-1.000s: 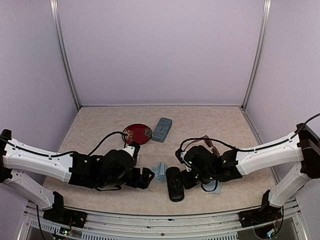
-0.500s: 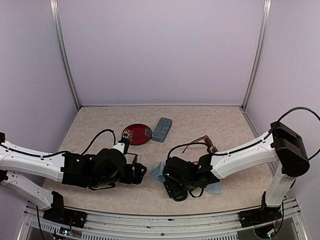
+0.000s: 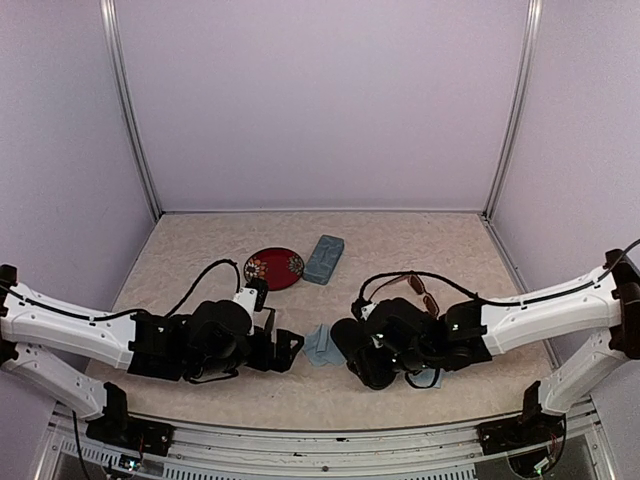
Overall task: Organize the sunglasses
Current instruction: Pick up the sunglasses case from the center of the board, then pass from the right arm to the left
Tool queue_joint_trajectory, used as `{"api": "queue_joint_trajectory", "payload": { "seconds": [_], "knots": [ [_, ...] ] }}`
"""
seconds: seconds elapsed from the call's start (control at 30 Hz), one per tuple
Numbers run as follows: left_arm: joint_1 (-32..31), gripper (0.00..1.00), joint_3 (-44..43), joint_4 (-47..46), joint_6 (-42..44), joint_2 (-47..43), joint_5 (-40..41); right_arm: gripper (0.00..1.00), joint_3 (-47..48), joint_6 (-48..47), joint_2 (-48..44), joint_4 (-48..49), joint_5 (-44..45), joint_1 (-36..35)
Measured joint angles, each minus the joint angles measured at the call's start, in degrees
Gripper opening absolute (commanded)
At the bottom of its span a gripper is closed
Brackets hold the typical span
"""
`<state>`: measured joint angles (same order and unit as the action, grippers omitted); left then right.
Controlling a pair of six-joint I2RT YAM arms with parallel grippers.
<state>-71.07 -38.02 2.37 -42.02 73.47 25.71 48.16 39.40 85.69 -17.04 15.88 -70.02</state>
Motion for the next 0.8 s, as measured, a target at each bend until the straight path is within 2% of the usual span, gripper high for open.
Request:
{"api": "queue_joint_trajectory", "payload": {
  "seconds": [0.17, 0.27, 0.57, 0.8],
  "knots": [
    [0.61, 0.98, 6.47, -12.9, 6.05, -2.84, -8.55, 0.61, -5.57, -6.69, -11.34, 7.43, -7.63, 3.43],
    [1.27, 0.99, 7.23, -17.64, 9.35, -3.5, -12.48, 0.61, -6.03, -11.06, -15.37, 10.23, -12.37, 5.44],
    [3.85, 0.99, 6.08, -27.76, 19.45, -2.54, -26.56, 0.62, -4.74, -20.04, -17.31, 14.23, -22.43, 6.38],
    [10.19, 0.99, 4.94, -30.99, 23.1, -1.75, -36.65, 0.65, -4.74, -22.51, -17.31, 19.58, -30.93, 9.75]
  ]
}}
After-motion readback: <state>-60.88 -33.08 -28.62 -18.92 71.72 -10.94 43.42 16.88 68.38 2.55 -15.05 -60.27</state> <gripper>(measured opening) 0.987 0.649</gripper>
